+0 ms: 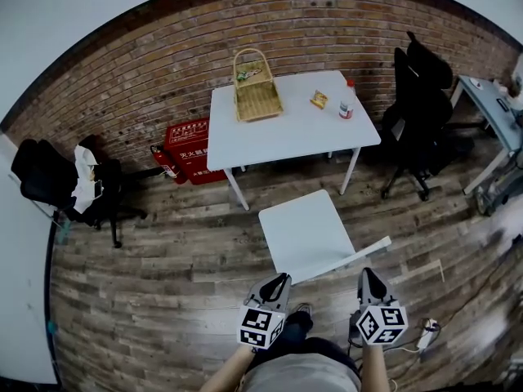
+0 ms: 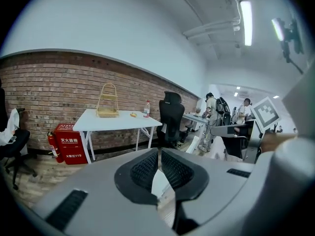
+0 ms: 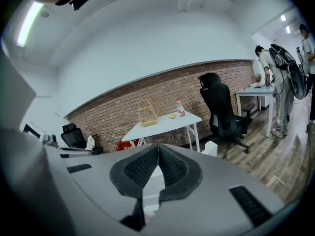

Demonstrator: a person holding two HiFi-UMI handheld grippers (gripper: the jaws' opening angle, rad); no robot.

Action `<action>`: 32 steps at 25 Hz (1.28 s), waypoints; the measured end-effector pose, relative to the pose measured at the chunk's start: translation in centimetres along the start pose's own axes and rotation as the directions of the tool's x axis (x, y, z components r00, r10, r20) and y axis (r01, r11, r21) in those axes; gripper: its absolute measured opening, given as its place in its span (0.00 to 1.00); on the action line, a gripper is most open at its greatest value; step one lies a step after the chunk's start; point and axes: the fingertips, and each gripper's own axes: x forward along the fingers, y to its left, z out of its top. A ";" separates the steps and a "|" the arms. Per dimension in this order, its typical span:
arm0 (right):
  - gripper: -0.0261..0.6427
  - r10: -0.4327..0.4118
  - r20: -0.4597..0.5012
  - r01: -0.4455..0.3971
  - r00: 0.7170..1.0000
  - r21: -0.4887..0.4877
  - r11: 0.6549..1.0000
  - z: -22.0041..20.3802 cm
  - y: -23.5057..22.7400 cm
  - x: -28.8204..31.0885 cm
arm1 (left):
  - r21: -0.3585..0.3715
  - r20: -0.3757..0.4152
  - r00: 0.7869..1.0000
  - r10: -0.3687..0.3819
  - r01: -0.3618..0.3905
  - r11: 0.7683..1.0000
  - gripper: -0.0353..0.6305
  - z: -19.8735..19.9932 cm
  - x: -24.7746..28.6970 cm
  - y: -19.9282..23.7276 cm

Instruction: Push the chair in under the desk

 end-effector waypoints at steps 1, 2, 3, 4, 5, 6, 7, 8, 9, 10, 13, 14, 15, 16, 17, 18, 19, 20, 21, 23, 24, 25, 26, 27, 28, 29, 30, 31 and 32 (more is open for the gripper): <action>0.06 0.004 -0.006 -0.004 1.000 -0.002 1.000 0.1 -0.2 0.3 | -0.001 0.001 1.000 -0.005 0.005 1.000 0.10 0.1 0.3 0.1; 0.06 0.012 -0.013 -0.012 1.000 0.000 1.000 0.1 -0.5 0.6 | -0.003 0.001 1.000 -0.009 0.009 1.000 0.10 0.2 0.6 0.1; 0.06 0.026 -0.021 -0.026 0.999 0.009 1.000 0.0 -0.6 0.9 | -0.006 0.001 1.000 -0.013 0.013 1.000 0.10 0.3 0.8 0.2; 0.06 0.047 -0.030 -0.046 0.998 0.026 0.999 -0.3 -0.7 1.2 | -0.010 0.000 1.000 -0.016 0.016 1.000 0.10 0.3 0.9 0.3; 0.06 0.069 -0.039 -0.067 0.997 0.047 0.997 -0.5 -0.7 1.5 | -0.013 0.000 1.000 -0.019 0.019 1.000 0.10 0.3 1.0 0.5; 0.07 0.086 -0.049 -0.083 0.995 0.067 0.994 -0.6 -0.9 1.6 | -0.015 0.000 1.000 -0.019 0.019 1.000 0.10 0.3 1.1 0.6; 0.06 0.096 -0.059 -0.091 0.994 0.081 0.993 -0.6 -1.1 1.8 | -0.017 -0.001 1.000 -0.018 0.018 1.000 0.10 0.2 1.1 0.8; 0.06 0.099 -0.065 -0.093 0.993 0.085 0.992 -0.6 -1.3 1.9 | -0.020 -0.003 1.000 -0.017 0.017 1.000 0.10 0.2 1.0 0.9; 0.07 0.096 -0.068 -0.090 0.993 0.082 0.993 -0.6 -1.7 1.9 | -0.022 -0.005 1.000 -0.016 0.016 1.000 0.10 0.1 1.0 1.1; 0.06 0.090 -0.069 -0.085 0.994 0.075 0.994 -0.6 -2.2 2.0 | -0.025 -0.009 1.000 -0.014 0.014 1.000 0.10 0.0 0.9 1.3; 0.07 0.046 -0.070 -0.041 0.996 0.068 0.997 -0.5 -4.1 1.9 | -0.029 -0.030 1.000 -0.003 0.002 1.000 0.10 -0.6 0.7 1.7; 0.07 0.022 -0.073 -0.017 0.997 0.071 0.997 -0.4 -4.9 1.8 | -0.031 -0.035 0.999 0.001 -0.002 1.000 0.10 -0.7 0.7 1.7; 0.07 0.001 -0.076 0.004 0.997 0.074 0.997 -0.4 -5.7 1.7 | -0.036 -0.039 0.999 0.005 -0.006 0.999 0.10 -0.7 0.8 1.8; 0.07 -0.014 -0.079 0.019 0.997 0.074 0.997 -0.4 -6.5 1.7 | -0.039 -0.042 0.999 0.009 -0.010 0.999 0.10 -0.7 0.8 1.8; 0.07 -0.021 -0.082 0.026 0.996 0.070 0.997 -0.3 -7.2 1.7 | -0.042 -0.044 0.999 0.014 -0.016 0.999 0.10 -0.7 0.8 1.8; 0.07 -0.020 -0.087 0.025 0.996 0.059 0.998 -0.3 -7.8 1.7 | -0.042 -0.045 0.999 0.019 -0.021 0.999 0.10 -0.7 0.9 1.7; 0.07 -0.014 -0.096 0.018 0.995 0.043 0.999 -0.2 -8.3 1.8 | -0.043 -0.046 0.999 0.023 -0.025 0.999 0.10 -0.7 1.0 1.7; 0.07 -0.004 -0.109 0.007 0.994 0.023 1.000 -0.2 -8.8 1.9 | -0.044 -0.047 0.999 0.027 -0.029 0.999 0.10 -0.7 1.0 1.6; 0.10 0.007 -0.125 -0.007 0.992 0.002 1.000 -0.2 -9.2 2.1 | -0.045 -0.047 0.998 0.030 -0.032 0.998 0.10 -0.8 1.0 1.5; 0.31 0.022 -0.157 -0.030 0.987 -0.047 0.998 -0.2 -9.9 2.6 | -0.049 -0.045 0.998 0.040 -0.043 0.998 0.10 -0.9 0.9 1.6; 0.31 0.022 -0.167 -0.036 0.986 -0.078 0.996 -0.1 -10.4 2.9 | -0.049 -0.044 0.998 0.046 -0.048 0.998 0.10 -0.9 0.9 1.6; 0.31 0.022 -0.174 -0.043 0.985 -0.116 0.992 0.1 -10.8 3.2 | -0.049 -0.045 0.998 0.051 -0.054 0.997 0.10 -0.9 0.9 1.6; 0.31 0.025 -0.184 -0.055 0.983 -0.156 0.986 0.3 -11.2 3.6 | -0.050 -0.047 0.997 0.057 -0.059 0.997 0.10 -1.0 1.0 1.5; 0.31 0.032 -0.199 -0.071 0.980 -0.192 0.979 0.6 -11.5 4.0 | -0.051 -0.049 0.997 0.064 -0.066 0.996 0.10 -1.0 1.1 1.4; 0.31 0.042 -0.216 -0.090 0.975 -0.218 0.972 0.7 -11.8 4.4 | -0.052 -0.051 0.996 0.074 -0.076 0.996 0.11 -1.0 1.2 1.3; 0.33 0.056 -0.233 -0.112 0.971 -0.233 0.966 0.7 -12.2 4.8 | -0.049 -0.053 0.995 0.087 -0.090 0.995 0.14 -1.0 1.3 1.3; 0.35 0.074 -0.247 -0.135 0.966 -0.240 0.961 0.7 -12.5 5.1 | -0.043 -0.055 0.993 0.102 -0.105 0.994 0.16 -0.9 1.4 1.3; 0.37 0.097 -0.259 -0.162 0.961 -0.245 0.956 0.7 -12.8 5.4 | -0.034 -0.058 0.991 0.117 -0.119 0.992 0.18 -0.9 1.5 1.3; 0.38 0.123 -0.269 -0.192 0.955 -0.249 0.949 0.6 -13.1 5.6 | -0.023 -0.061 0.990 0.128 -0.129 0.991 0.19 -0.9 1.6 1.3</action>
